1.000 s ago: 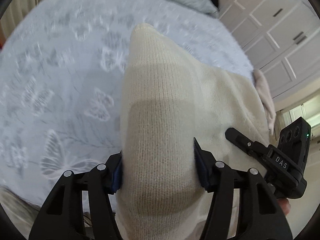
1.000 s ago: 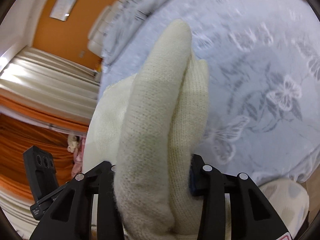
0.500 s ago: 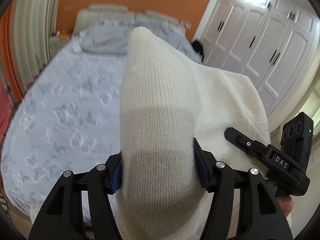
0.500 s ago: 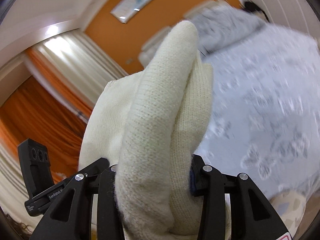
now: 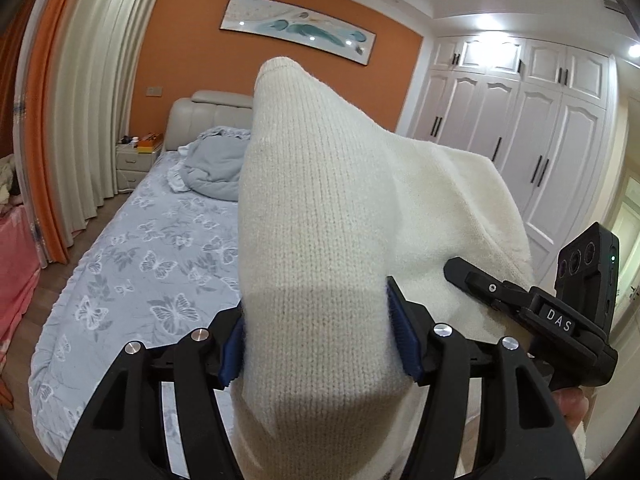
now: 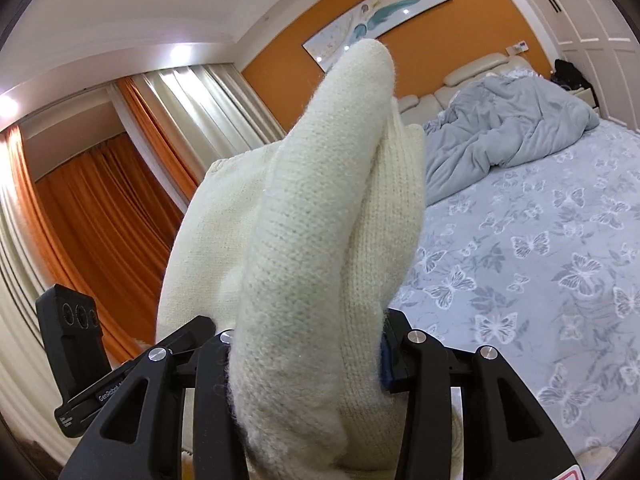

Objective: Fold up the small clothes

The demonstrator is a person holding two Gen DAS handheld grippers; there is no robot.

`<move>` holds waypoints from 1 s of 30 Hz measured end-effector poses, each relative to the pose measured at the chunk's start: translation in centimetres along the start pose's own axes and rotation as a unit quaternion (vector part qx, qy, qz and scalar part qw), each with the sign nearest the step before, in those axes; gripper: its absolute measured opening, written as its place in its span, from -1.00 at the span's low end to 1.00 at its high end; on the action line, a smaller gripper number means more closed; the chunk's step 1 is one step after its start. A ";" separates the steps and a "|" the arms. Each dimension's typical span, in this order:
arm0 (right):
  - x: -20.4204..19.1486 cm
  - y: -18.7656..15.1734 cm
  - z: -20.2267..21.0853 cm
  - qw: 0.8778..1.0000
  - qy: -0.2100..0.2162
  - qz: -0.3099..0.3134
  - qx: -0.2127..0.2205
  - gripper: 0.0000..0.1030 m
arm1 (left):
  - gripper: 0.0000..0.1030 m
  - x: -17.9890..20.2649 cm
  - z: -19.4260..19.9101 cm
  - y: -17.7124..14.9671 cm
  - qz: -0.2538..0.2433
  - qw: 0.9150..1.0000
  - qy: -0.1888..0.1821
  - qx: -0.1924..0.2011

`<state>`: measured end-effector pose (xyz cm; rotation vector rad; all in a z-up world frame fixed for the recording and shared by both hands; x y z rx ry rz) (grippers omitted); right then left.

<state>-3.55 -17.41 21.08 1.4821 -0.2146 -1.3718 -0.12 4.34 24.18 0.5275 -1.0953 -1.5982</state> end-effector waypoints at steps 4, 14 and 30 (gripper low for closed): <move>6.3 -3.2 -5.7 0.998 -0.047 -0.012 -0.046 0.14 | 0.34 -2.9 -5.4 -2.3 0.013 0.999 0.022 -0.046; 24.2 -20.5 -5.8 0.941 -0.213 -0.189 -0.185 -0.13 | 0.37 -13.7 -19.3 -23.2 0.108 0.941 0.147 -0.285; 24.2 -22.1 -14.8 0.916 -0.237 -0.081 -0.313 -1.00 | 0.49 -11.1 -26.0 -27.2 0.052 0.920 0.183 -0.343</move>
Point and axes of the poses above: each gripper's, at about its wrist camera, not at the fingertips, and z roughly against the way its jaws point, x to its right, y to its top, the point moved 2 cm from there along -z, roughly the way its jaws point, and after that the axes turned 9 degrees about y, right-handed, at the moved point
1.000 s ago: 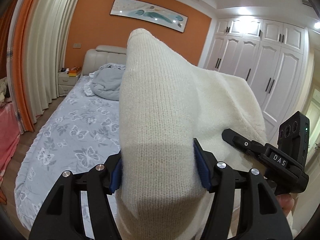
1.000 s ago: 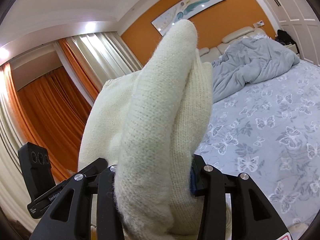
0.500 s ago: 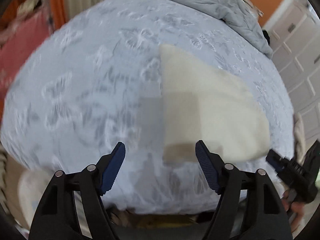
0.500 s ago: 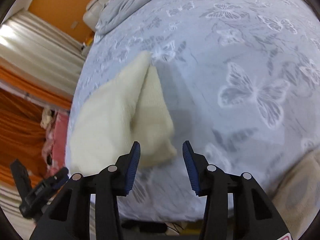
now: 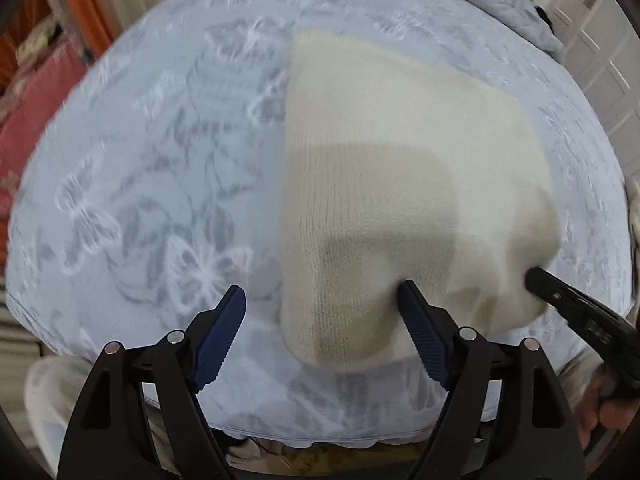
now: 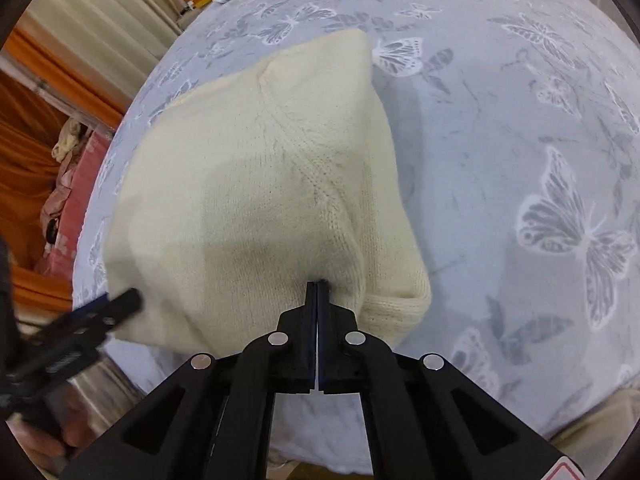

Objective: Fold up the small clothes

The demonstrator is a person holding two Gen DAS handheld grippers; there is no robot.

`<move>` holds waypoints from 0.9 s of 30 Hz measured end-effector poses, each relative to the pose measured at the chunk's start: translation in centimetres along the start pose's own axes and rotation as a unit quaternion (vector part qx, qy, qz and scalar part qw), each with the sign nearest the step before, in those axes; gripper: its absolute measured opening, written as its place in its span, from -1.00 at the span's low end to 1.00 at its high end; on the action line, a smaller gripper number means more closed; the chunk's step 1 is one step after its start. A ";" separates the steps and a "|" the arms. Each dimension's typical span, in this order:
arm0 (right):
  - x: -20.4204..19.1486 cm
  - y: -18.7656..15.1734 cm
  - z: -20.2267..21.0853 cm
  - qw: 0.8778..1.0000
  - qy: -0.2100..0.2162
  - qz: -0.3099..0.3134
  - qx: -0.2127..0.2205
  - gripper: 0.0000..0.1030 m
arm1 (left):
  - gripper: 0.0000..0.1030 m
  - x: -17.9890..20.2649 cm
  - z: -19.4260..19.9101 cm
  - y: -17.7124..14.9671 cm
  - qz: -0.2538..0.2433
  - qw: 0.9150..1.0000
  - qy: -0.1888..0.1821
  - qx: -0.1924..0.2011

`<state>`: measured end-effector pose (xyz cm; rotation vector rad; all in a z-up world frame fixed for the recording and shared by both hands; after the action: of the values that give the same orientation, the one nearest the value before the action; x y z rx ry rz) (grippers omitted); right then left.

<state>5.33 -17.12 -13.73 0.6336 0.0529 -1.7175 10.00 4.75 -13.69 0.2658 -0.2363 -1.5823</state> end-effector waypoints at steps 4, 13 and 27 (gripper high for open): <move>-2.2 -0.4 3.2 0.998 -0.011 0.047 0.040 -0.98 | 0.48 0.2 1.1 0.0 -0.016 1.000 0.012 0.015; -2.4 -1.7 3.4 0.999 -0.026 0.028 0.038 -0.97 | 0.45 1.1 3.3 -0.3 -0.033 0.999 0.019 0.037; -3.9 -5.4 10.1 0.992 -0.046 -0.013 0.116 -0.34 | 0.65 2.7 10.4 -2.1 -0.061 0.989 0.046 0.127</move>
<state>-3.03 -15.90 -5.10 0.7268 -0.2075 -1.7901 4.66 1.92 -4.56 0.5595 -0.3552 -1.6564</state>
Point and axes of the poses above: each gripper's, at about its wrist camera, not at the fingertips, and z roughly against the way its jaws point, x to its right, y to its top, the point moved 2 cm from there along -z, roughly the way its jaws point, and after that the axes turned 9 degrees about y, right-handed, at the moved point
